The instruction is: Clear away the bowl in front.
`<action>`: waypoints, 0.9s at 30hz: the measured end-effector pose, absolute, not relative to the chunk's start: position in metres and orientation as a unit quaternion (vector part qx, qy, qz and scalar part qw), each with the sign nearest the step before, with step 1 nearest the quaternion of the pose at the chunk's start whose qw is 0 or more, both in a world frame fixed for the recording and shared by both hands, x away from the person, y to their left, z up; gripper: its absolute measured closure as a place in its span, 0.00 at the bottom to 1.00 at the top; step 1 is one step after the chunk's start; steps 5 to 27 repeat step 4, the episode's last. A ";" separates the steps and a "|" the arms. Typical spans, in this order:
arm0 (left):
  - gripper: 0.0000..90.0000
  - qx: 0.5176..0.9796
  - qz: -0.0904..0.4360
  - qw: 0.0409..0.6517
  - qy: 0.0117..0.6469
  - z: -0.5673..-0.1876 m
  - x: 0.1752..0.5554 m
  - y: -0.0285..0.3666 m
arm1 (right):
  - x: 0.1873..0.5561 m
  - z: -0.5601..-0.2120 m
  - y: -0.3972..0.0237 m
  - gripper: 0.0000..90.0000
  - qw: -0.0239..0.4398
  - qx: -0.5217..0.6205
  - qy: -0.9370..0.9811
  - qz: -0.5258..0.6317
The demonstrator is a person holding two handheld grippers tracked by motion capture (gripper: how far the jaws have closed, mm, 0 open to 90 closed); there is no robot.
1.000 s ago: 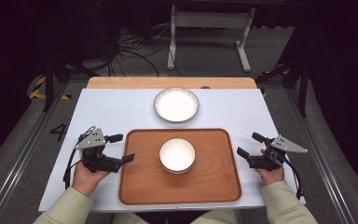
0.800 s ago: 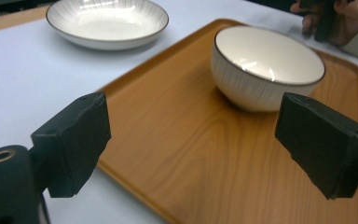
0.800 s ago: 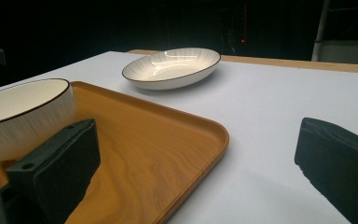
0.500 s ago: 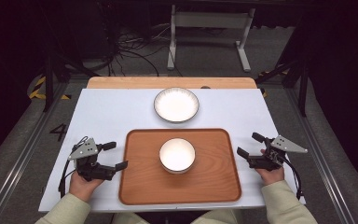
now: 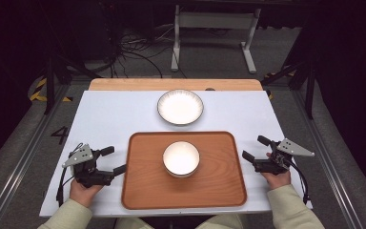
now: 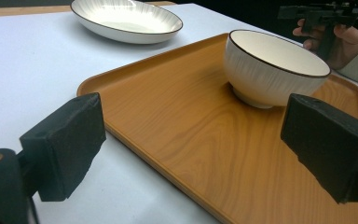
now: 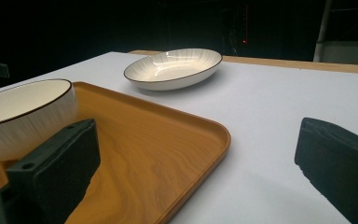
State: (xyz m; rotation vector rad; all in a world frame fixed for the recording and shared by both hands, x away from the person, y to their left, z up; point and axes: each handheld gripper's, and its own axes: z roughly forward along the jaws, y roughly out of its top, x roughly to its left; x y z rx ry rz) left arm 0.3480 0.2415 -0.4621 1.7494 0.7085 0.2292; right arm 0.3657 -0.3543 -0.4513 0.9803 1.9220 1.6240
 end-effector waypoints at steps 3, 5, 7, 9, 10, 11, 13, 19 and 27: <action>0.08 0.750 0.100 0.581 0.300 -0.462 0.348 0.242 | 0.366 -0.451 -0.354 0.01 0.219 0.354 0.694 0.587; 0.08 0.750 0.100 0.581 0.300 -0.462 0.348 0.242 | 0.366 -0.451 -0.354 0.01 0.219 0.354 0.694 0.587; 0.08 0.750 0.100 0.581 0.300 -0.462 0.348 0.242 | 0.366 -0.451 -0.354 0.01 0.219 0.354 0.694 0.587; 0.08 0.750 0.100 0.581 0.300 -0.462 0.348 0.242 | 0.366 -0.451 -0.354 0.01 0.219 0.354 0.694 0.587; 0.08 0.750 0.100 0.581 0.300 -0.462 0.348 0.242 | 0.366 -0.451 -0.354 0.01 0.219 0.354 0.694 0.587; 0.08 0.750 0.100 0.581 0.300 -0.462 0.348 0.242 | 0.366 -0.451 -0.354 0.01 0.219 0.354 0.694 0.587; 0.08 0.750 0.100 0.581 0.300 -0.462 0.348 0.242 | 0.366 -0.451 -0.354 0.01 0.219 0.354 0.694 0.587; 0.08 0.750 0.100 0.581 0.300 -0.462 0.348 0.242 | 0.366 -0.451 -0.354 0.01 0.219 0.354 0.694 0.587; 0.08 0.750 0.100 0.581 0.300 -0.462 0.348 0.242 | 0.366 -0.451 -0.354 0.01 0.219 0.354 0.694 0.587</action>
